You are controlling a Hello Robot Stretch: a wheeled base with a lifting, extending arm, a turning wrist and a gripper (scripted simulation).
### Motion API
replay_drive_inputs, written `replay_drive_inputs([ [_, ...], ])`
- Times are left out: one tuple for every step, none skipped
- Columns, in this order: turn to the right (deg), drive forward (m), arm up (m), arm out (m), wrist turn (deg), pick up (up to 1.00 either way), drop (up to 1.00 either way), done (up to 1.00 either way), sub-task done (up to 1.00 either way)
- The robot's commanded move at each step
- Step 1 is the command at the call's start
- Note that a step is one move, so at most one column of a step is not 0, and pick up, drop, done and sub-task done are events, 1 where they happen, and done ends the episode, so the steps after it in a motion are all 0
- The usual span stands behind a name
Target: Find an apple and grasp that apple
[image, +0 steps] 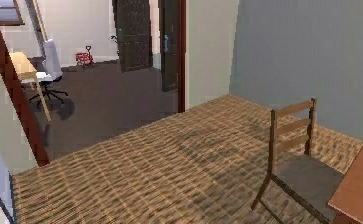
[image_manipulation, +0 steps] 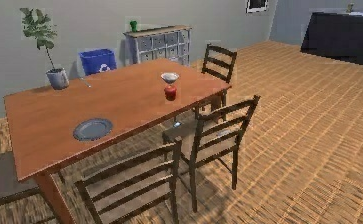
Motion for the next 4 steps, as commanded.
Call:
replay_drive_inputs([
  [45.0, 0.00, 0.00, 0.00, 0.0, 0.00, 0.00, 0.00, 0.00],
  [45.0, 0.00, 0.00, 0.00, 0.0, 0.00, 0.00, 0.00, 0.00],
  [9.0, 0.00, 0.00, 0.00, 0.0, 0.00, 0.00, 0.00, 0.00],
  [0.0, 0.35, 0.00, 0.00, 0.0, 0.00, 0.00, 0.00, 0.00],
])
